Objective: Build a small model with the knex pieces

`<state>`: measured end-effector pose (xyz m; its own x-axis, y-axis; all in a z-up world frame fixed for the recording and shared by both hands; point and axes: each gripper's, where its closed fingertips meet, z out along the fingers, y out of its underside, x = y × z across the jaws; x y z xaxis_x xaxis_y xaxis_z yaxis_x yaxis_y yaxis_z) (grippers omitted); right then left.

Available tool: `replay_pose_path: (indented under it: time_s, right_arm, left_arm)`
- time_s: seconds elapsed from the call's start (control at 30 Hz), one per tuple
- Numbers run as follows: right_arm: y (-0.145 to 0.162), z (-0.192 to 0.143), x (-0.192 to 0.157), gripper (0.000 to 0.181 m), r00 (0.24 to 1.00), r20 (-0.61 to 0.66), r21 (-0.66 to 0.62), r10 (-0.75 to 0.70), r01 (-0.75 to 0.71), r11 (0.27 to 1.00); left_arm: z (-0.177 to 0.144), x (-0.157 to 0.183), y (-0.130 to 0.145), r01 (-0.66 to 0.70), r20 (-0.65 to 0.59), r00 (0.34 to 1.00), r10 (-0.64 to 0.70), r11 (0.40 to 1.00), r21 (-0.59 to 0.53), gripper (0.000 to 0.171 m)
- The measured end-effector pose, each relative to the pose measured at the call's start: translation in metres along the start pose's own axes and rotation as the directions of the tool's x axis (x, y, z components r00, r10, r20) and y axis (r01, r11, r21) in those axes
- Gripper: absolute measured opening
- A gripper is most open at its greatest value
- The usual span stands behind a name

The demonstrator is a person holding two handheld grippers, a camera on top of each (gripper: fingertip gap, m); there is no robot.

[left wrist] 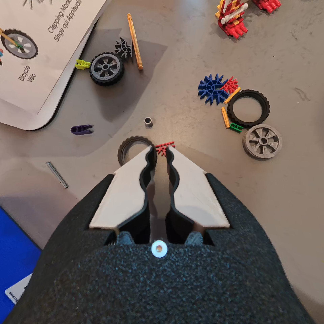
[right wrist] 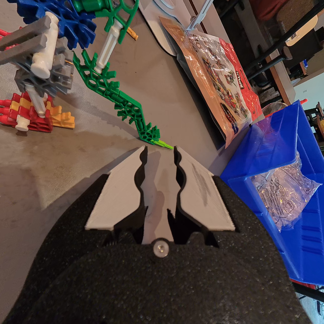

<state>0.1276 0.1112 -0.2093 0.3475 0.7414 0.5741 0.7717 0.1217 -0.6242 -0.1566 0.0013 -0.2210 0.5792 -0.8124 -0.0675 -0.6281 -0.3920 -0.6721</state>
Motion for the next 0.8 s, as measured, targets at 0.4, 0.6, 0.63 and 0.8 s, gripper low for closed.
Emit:
replay_pose_path:
  time_s: [0.4,0.6,0.63,0.8]
  right_arm:
    - [-0.003,-0.001,-0.001,0.030,1.000,-0.002,0.011,-0.008,0.008,1.000]
    - [-0.002,0.000,-0.003,0.030,1.000,0.006,0.003,-0.010,0.010,1.000]
    - [-0.002,0.000,-0.003,0.030,1.000,0.006,0.005,-0.010,0.010,1.000]
    - [-0.003,0.000,-0.003,0.030,1.000,0.005,0.010,-0.009,0.009,1.000]
  left_arm:
    - [-0.049,0.021,-0.042,-0.111,0.125,0.987,0.100,0.991,0.081,0.036]
    - [-0.157,-0.026,-0.031,-0.102,0.426,0.900,0.095,0.995,-0.005,0.030]
    - [-0.175,-0.038,-0.019,-0.073,0.463,0.882,0.086,0.996,-0.047,0.028]
    - [-0.233,-0.084,0.050,0.123,0.515,0.856,-0.032,0.982,-0.144,0.024]
